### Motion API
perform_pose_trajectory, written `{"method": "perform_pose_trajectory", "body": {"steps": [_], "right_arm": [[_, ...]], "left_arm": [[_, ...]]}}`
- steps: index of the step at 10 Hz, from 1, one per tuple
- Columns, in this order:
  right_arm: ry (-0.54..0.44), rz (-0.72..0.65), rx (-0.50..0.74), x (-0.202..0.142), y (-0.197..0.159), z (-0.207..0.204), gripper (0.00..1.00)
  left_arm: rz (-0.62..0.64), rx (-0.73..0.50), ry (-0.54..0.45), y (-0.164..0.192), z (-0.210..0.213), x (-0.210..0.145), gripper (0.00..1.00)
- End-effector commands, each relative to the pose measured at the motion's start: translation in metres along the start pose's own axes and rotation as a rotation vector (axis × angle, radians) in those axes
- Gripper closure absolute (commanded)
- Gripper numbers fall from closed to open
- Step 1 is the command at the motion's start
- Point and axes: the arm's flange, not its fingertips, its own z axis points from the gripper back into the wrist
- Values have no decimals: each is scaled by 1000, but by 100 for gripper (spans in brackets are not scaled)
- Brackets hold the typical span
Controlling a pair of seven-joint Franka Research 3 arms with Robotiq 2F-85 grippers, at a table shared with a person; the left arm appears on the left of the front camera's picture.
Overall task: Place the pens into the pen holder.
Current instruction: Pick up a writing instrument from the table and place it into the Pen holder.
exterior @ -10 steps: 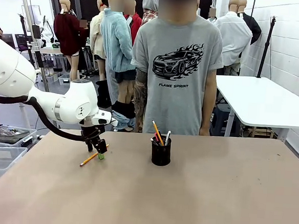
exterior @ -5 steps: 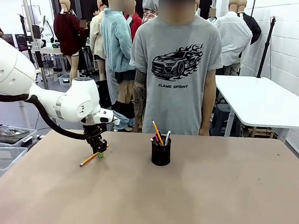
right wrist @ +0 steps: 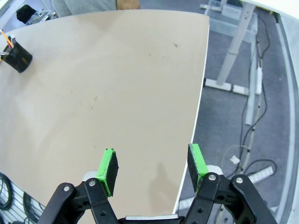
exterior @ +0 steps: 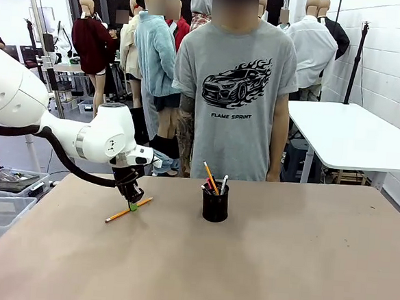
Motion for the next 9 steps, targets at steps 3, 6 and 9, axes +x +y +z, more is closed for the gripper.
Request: {"method": "perform_pose_trajectory", "body": {"steps": [3,6,9], "right_arm": [[4,11,7,0,-1,0,25],[4,11,7,0,-1,0,25],[4,11,7,0,-1,0,25]], "left_arm": [[-76,-153,-321,23,61,-36,100],[-209,-320,-693,30,93,-44,100],[-298,-473,-918,29,107,-45,100]]}}
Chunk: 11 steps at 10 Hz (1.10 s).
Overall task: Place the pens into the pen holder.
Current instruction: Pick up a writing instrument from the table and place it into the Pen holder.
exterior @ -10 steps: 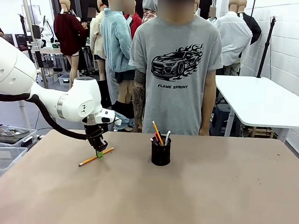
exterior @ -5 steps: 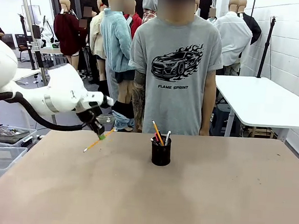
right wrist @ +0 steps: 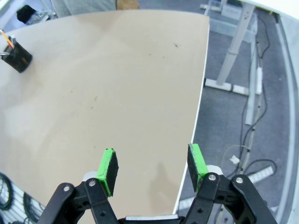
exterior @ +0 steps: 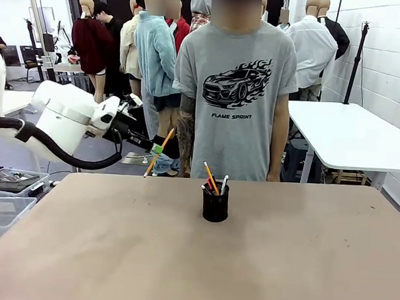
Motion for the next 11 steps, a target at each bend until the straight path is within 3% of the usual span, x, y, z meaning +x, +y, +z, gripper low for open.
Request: {"method": "perform_pose_trajectory", "body": {"steps": [1,2,4,7,8,11], "right_arm": [[3,11,7,0,-1,0,25],[3,11,7,0,-1,0,25],[3,11,7,0,-1,0,25],[3,11,7,0,-1,0,25],[3,11,7,0,-1,0,25],[3,11,7,0,-1,0,25]], "left_arm": [[44,-12,255,6,24,-28,100],[0,0,0,0,0,0,100],[8,-30,45,6,12,-17,100],[-72,-427,-252,5,-11,-17,100],[-132,-492,-349,4,-26,-14,100],[-149,-566,-505,6,-67,-4,100]]}}
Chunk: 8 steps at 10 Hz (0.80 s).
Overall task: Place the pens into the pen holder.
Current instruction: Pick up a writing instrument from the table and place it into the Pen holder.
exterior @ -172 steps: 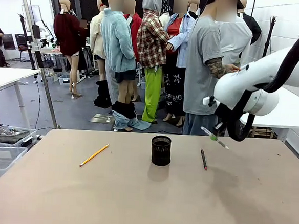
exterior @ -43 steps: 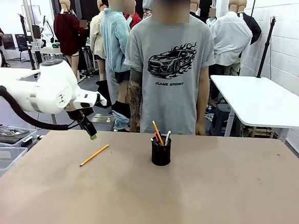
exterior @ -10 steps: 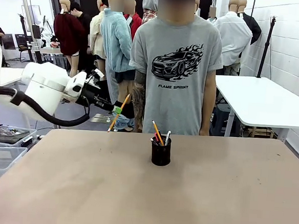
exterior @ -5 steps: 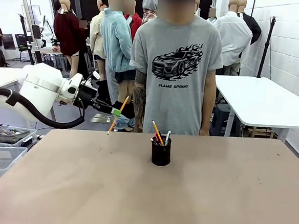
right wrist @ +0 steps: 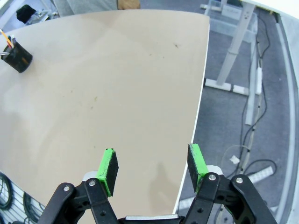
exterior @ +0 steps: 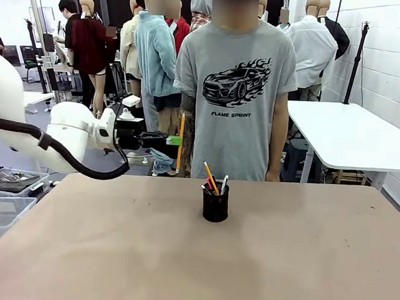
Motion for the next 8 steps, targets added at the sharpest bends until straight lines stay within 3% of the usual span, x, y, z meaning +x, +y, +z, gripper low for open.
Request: {"method": "perform_pose_trajectory", "body": {"steps": [1,3,8], "right_arm": [[4,11,7,0,-1,0,25],[4,11,7,0,-1,0,25],[4,11,7,0,-1,0,25]], "left_arm": [[-45,36,-22,30,-22,-6,100],[-87,18,-19,48,-51,-15,100],[-32,-17,-76,76,-78,-35,100]]}}
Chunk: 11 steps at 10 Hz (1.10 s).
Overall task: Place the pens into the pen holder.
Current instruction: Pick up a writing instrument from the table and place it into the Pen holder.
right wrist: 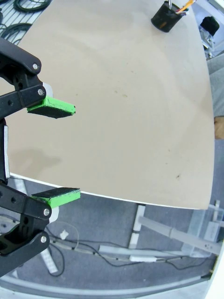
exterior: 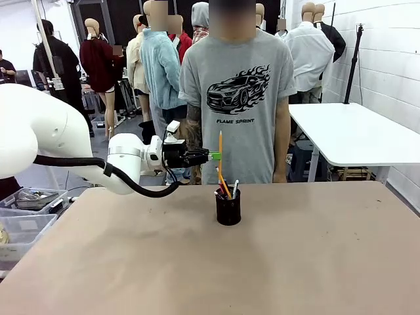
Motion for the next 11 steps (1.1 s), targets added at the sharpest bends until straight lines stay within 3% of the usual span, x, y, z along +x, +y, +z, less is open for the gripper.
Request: {"method": "perform_pose_trajectory", "body": {"steps": [1,11], "right_arm": [[4,11,7,0,-1,0,25],[4,11,7,0,-1,0,25]], "left_arm": [[32,-15,-36,9,-6,0,100],[113,-61,19,2,-10,-45,100]]}}
